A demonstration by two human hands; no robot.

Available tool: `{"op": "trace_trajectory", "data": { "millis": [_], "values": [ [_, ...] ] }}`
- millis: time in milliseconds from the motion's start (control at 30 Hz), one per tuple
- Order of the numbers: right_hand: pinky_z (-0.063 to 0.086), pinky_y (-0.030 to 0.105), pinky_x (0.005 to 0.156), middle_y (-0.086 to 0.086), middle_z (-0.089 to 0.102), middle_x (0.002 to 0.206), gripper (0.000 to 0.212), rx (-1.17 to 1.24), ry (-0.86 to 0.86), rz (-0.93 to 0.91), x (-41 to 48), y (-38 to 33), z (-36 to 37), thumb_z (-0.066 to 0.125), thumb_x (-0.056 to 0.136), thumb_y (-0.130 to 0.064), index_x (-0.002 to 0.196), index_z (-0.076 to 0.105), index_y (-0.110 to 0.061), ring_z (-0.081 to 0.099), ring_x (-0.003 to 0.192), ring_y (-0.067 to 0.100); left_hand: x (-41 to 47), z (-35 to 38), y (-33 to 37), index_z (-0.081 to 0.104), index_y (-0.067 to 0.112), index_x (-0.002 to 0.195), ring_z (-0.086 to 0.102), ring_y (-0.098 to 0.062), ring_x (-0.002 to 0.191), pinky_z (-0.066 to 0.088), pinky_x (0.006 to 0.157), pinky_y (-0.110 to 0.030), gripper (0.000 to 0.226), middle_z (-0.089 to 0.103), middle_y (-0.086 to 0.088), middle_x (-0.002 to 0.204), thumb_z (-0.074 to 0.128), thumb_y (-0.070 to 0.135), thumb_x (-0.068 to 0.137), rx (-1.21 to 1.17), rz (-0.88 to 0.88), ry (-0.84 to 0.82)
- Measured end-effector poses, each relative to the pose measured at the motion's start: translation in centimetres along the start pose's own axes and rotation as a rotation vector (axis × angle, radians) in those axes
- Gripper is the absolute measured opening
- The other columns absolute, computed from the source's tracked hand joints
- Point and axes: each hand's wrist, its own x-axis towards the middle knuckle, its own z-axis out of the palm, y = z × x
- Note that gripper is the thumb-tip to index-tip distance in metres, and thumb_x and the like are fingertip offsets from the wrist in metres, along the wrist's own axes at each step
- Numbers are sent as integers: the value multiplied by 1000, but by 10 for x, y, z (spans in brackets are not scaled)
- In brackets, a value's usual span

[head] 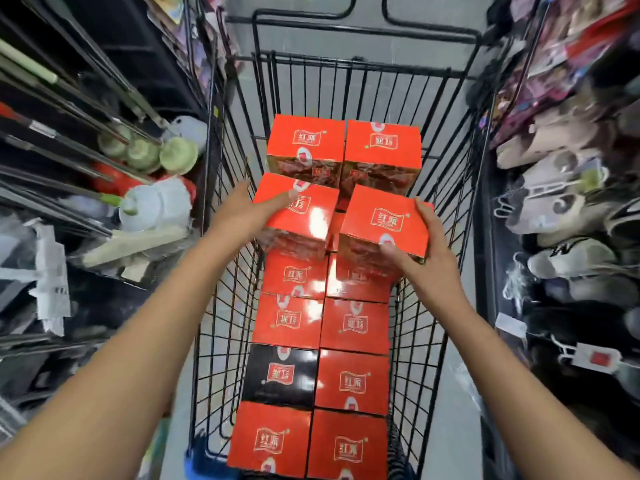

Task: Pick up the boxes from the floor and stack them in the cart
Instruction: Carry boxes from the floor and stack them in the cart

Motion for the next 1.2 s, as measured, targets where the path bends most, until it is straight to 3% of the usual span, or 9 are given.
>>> {"op": "trace_trajectory", "data": {
  "millis": [100, 200, 367, 567, 700, 800, 900, 1067, 1200],
  "values": [
    [45, 16, 93, -34, 44, 120, 80, 14, 33, 40, 0, -7, 9, 73, 72, -53, 137, 27, -53, 49, 106, -15, 5, 5, -9, 62, 28, 95, 67, -17, 86, 51, 80, -33, 39, 72, -1, 103, 72, 58, 73, -146, -55, -127],
    [46, 31, 103, -20, 42, 140, 83, 36, 0, 31, 8, -15, 14, 74, 77, -50, 145, 24, -48, 50, 119, -3, 6, 10, -16, 61, 32, 93, 65, -14, 89, 49, 84, -34, 27, 70, 9, 96, 64, 57, 82, -140, 42, -51],
    [43, 41, 108, -13, 34, 152, 89, 60, -1, -23, 26, -24, 11, 73, 78, -50, 150, 22, -38, 45, 130, 3, 19, 10, -24, 39, 40, 137, 61, -17, 113, 47, 98, -49, 101, 63, 11, 125, 63, 89, 52, -153, 84, 1],
    [41, 44, 109, -22, 40, 146, 95, 66, 17, 5, 32, -21, 11, 70, 75, -60, 149, 12, -48, 45, 130, 1, 18, 15, -9, 26, 32, 149, 57, -16, 118, 44, 103, -41, 105, 58, 9, 132, 54, 85, 63, -30, 153, 5],
    [38, 43, 112, -20, 32, 153, 94, 36, 30, 1, 41, -25, 5, 65, 75, -66, 151, 14, -45, 38, 135, 0, 23, 7, -8, 0, 43, 150, 48, -12, 128, 37, 107, -33, 98, 43, 11, 147, 63, 65, 78, 20, 276, 3],
    [36, 42, 113, -29, 28, 147, 93, 47, 58, 19, 57, -33, -2, 67, 77, -62, 151, 15, -43, 38, 134, 2, 35, -2, -1, 1, 50, 147, 43, -9, 132, 39, 108, -41, 107, 28, 19, 154, 70, 70, 68, -5, 346, -69],
    [42, 39, 108, -47, 30, 130, 92, 75, -3, 54, 77, -38, -5, 71, 79, -50, 151, 13, -43, 47, 123, -3, 50, -4, 2, 5, 54, 146, 45, -12, 132, 43, 104, -46, 113, 32, 15, 153, 76, 72, 59, -109, 303, -135],
    [51, 44, 97, -19, 48, 127, 86, 190, -48, 126, 90, -30, 0, 75, 80, -35, 147, 23, -41, 59, 115, 14, 54, 11, -2, 35, 39, 144, 68, -15, 100, 56, 74, -27, 65, 64, 3, 123, 66, 38, 87, -359, 245, -180],
    [53, 47, 93, -8, 56, 126, 78, 234, 5, 149, 89, -26, 4, 80, 76, -38, 138, 33, -42, 65, 107, 19, 50, 13, 0, 46, 27, 134, 71, -11, 79, 55, 62, -26, 44, 70, 0, 102, 59, 35, 93, -491, 181, -102]
  ]
}}
